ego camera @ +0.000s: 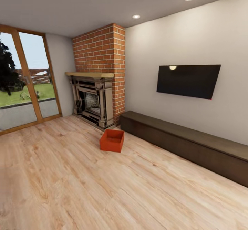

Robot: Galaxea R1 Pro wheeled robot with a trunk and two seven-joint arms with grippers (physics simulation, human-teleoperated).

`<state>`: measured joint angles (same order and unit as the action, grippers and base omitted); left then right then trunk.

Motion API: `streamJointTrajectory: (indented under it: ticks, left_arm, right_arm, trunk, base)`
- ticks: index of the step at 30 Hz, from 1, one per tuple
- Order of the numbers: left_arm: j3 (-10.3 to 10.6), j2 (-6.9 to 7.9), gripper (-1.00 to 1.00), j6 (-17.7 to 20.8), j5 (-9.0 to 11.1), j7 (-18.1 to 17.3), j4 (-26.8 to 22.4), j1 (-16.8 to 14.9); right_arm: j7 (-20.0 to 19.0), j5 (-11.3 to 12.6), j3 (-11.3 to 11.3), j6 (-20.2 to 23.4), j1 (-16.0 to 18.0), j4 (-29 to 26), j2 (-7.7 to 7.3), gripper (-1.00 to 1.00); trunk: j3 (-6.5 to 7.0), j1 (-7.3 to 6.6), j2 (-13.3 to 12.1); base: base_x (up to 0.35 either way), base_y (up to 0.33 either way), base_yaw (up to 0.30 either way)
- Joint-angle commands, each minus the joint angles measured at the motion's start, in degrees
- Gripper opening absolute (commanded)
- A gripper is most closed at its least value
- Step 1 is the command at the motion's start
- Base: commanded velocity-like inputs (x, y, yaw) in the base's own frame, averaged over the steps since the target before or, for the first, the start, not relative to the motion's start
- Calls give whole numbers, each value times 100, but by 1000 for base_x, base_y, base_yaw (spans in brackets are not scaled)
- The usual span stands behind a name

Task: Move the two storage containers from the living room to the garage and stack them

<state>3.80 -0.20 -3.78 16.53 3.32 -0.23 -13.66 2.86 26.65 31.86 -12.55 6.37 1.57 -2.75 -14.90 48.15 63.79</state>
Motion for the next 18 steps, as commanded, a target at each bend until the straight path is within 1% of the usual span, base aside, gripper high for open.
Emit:
streamJointTrajectory:
  ticks: [1, 18]
  left_arm:
    - [42, -2, 100, -18, 44, 16, 5, -5]
    - [42, 0, 100, -18, 44, 19, 5, -5]
  right_arm:
    - [4, 42, 49, -28, 5, 14, 2, 100]
    - [4, 42, 48, -28, 5, 14, 2, 100]
  trunk:
    - [-7, 4, 4]
    - [-7, 4, 4]
  base:
    - [322, 0, 267]
    - [322, 0, 267]
